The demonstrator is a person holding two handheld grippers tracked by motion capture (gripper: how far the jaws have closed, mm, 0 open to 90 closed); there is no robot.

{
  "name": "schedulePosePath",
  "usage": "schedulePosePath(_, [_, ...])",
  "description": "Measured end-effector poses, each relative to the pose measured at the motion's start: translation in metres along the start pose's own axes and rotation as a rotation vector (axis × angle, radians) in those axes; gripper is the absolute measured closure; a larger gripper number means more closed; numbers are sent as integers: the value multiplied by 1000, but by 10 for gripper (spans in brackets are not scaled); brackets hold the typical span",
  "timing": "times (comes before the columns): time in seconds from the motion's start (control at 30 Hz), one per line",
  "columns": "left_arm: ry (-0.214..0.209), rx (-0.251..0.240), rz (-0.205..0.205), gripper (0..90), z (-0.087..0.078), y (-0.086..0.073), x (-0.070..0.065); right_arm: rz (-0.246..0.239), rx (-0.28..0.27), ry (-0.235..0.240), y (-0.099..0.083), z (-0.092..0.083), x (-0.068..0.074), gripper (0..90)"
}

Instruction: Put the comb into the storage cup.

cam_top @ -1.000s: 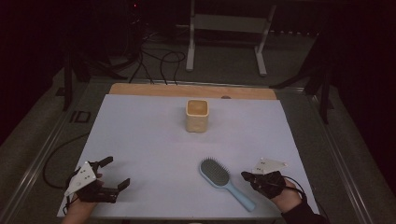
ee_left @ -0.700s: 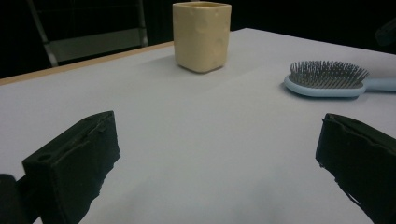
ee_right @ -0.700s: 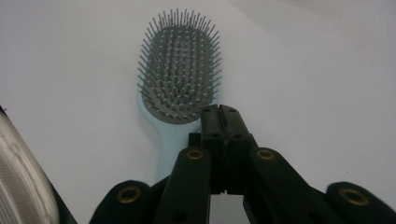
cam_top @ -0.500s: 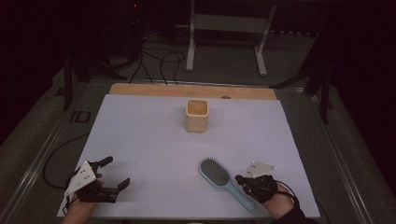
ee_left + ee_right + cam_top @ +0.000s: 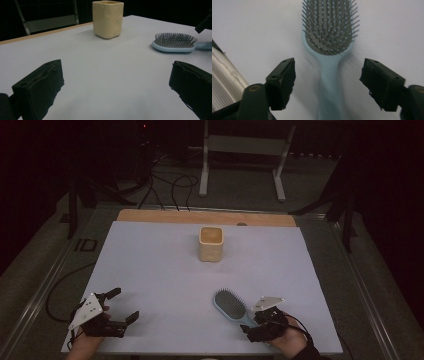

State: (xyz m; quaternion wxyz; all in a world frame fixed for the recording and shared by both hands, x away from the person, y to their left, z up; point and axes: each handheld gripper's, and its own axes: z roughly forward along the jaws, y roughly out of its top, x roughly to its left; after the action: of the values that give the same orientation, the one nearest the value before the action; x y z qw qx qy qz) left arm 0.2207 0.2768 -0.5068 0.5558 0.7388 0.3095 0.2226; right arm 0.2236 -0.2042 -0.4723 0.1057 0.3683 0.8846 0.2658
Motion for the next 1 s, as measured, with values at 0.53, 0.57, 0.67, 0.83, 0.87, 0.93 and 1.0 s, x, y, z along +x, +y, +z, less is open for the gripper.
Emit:
schedulePosePath(0.53, [-3, -1, -10, 0, 0, 0, 1, -9, 87, 5, 10, 15, 1, 154])
schedulePosePath(0.57, [-3, -1, -10, 0, 0, 0, 1, -9, 87, 5, 10, 15, 1, 154])
schedulePosePath(0.67, [-4, -4, -10, 0, 0, 0, 1, 44, 132, 41, 12, 19, -4, 181])
schedulePosePath(0.83, [-5, -5, -12, 0, 0, 0, 1, 69, 172, 37, 14, 25, -4, 168])
schedulePosePath(0.87, [-5, -4, -13, 0, 0, 0, 1, 63, 174, 30, 15, 26, -3, 189])
schedulePosePath(0.93, [-5, -3, -13, 0, 0, 0, 1, 55, 183, 11, 17, 26, -1, 228])
schedulePosePath(1.0, [-5, -4, -12, 0, -1, 0, 1, 54, 187, 4, 18, 26, -1, 230])
